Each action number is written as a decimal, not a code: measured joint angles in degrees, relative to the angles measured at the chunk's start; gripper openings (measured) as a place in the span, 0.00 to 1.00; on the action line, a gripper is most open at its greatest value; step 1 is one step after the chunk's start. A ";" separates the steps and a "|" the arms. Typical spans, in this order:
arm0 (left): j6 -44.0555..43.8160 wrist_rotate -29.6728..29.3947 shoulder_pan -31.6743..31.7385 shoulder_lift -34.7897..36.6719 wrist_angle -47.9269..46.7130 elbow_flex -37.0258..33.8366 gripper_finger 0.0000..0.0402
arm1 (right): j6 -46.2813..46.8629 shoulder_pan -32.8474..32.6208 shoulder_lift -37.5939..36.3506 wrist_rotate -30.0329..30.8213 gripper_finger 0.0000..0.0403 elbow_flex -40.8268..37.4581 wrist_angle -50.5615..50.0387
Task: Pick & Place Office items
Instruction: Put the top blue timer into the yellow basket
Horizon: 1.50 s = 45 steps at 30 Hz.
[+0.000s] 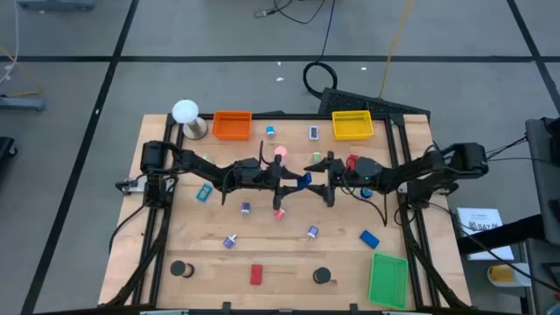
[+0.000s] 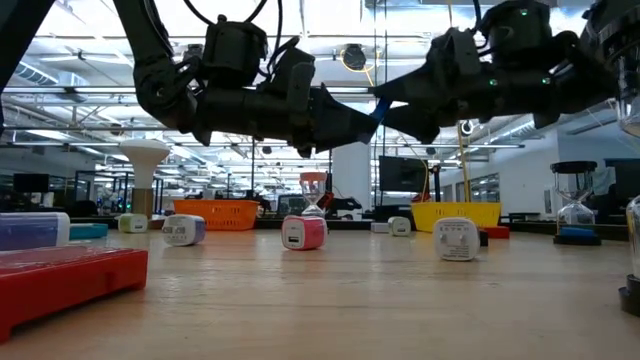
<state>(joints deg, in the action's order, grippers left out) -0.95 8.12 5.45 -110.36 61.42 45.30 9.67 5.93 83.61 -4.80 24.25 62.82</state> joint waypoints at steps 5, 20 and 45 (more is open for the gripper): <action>-0.10 0.92 0.02 0.01 0.20 0.00 0.39 | -1.23 -0.06 2.00 -1.47 0.68 1.77 -0.05; -2.06 0.72 0.04 0.03 0.07 0.00 0.55 | -2.45 -0.04 2.27 -1.49 0.36 1.84 2.03; 1.92 -8.60 0.04 7.40 -9.40 -4.01 0.29 | -5.67 -0.06 -27.71 8.01 0.36 1.86 -27.62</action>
<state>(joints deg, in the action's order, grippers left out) 0.97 -0.48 5.50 -102.96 52.02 41.29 4.00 5.87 55.90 3.22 26.11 35.20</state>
